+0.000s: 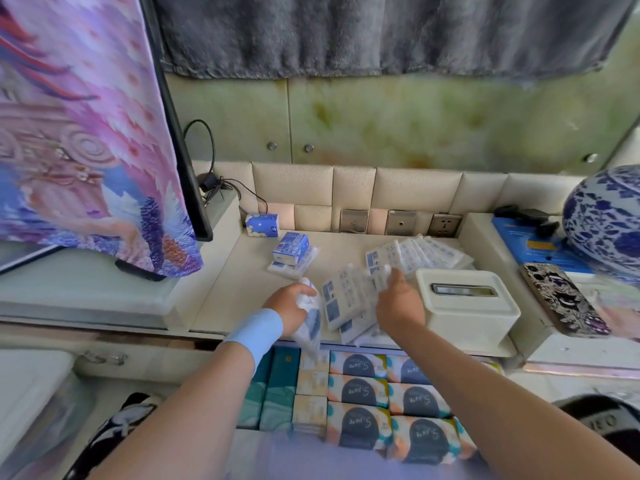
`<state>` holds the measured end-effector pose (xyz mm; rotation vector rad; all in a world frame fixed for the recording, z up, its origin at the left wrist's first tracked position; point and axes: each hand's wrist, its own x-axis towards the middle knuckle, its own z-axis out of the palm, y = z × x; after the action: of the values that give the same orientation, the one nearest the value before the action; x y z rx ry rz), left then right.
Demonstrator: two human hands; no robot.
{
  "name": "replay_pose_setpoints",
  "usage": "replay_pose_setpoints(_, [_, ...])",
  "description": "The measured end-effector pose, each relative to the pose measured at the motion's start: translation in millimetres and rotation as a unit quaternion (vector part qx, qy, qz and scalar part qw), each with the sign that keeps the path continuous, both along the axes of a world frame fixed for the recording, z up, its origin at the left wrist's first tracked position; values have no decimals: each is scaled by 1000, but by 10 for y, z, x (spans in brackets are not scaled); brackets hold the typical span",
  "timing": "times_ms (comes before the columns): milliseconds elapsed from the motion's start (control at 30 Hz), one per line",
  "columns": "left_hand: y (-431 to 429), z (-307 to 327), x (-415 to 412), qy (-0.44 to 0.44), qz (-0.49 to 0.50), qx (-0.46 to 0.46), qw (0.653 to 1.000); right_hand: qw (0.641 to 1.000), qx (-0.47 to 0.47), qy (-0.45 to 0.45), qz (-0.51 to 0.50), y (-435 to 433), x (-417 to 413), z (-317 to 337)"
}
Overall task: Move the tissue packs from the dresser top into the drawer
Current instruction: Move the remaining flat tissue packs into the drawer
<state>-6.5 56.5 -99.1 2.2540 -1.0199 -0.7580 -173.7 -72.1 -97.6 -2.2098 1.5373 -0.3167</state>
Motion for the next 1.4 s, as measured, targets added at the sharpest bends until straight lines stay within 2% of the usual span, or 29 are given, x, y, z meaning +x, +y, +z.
replay_pose_setpoints(133, [210, 69, -40, 8, 1, -12, 1000, 989, -135, 38, 51, 150, -133, 216])
replay_pose_setpoints(200, [287, 71, -30, -11, 6, -13, 1000, 984, -155, 41, 74, 218, -161, 356])
replay_pose_setpoints(300, [401, 58, -73, -25, -16, 8, 1000, 993, -37, -30, 105, 351, -235, 452])
replay_pose_setpoints(400, [528, 16, -159, -16, -61, 44, 997, 985, 96, -61, 130, 531, -356, 354])
replay_pose_setpoints(467, [641, -27, -234, 2, -74, 63, 995, 979, 125, -58, 148, 662, -413, 232])
replay_pose_setpoints(533, [764, -57, -327, 4, -81, 91, 993, 975, 91, -41, 196, 790, -437, 96])
replay_pose_setpoints(600, [897, -85, -425, 6, -99, 136, 986, 961, 33, -66, 267, 905, -459, -25])
replay_pose_setpoints(667, [1030, -132, -514, 16, -124, 185, 975, 922, -71, -129, 357, 972, -501, -165])
replay_pose_setpoints(733, [1144, -224, -580, 32, -143, 233, 961, 881, -152, -150, 422, 978, -550, -290])
replay_pose_setpoints(867, [1280, -446, -678, 26, -145, 271, 951, 844, -196, -119, 485, 1024, -640, -360])
replay_pose_setpoints(967, [1312, -550, -739, -14, -168, 282, 944, 832, -210, -117, 500, 1053, -697, -370])
replay_pose_setpoints(1100, [1282, -620, -790, -113, -265, 349, 892, 844, -208, -105, 483, 1049, -757, -391])
replay_pose_setpoints(1200, [1234, -611, -785, -131, -289, 375, 871, 845, -218, -92, 479, 1032, -767, -385])
replay_pose_setpoints(1267, [1178, -557, -731, -124, -280, 363, 880, 850, -215, -92, 473, 1024, -765, -396])
replay_pose_setpoints(1300, [1143, -536, -678, -110, -257, 337, 899, 852, -207, -94, 471, 1025, -764, -405])
replay_pose_setpoints(1367, [1064, -474, -572, -22, -154, 237, 959, 851, -200, -102, 475, 1016, -760, -437])
replay_pose_setpoints(1400, [1031, -449, -527, 66, -72, 165, 981, 847, -200, -104, 480, 1010, -752, -452])
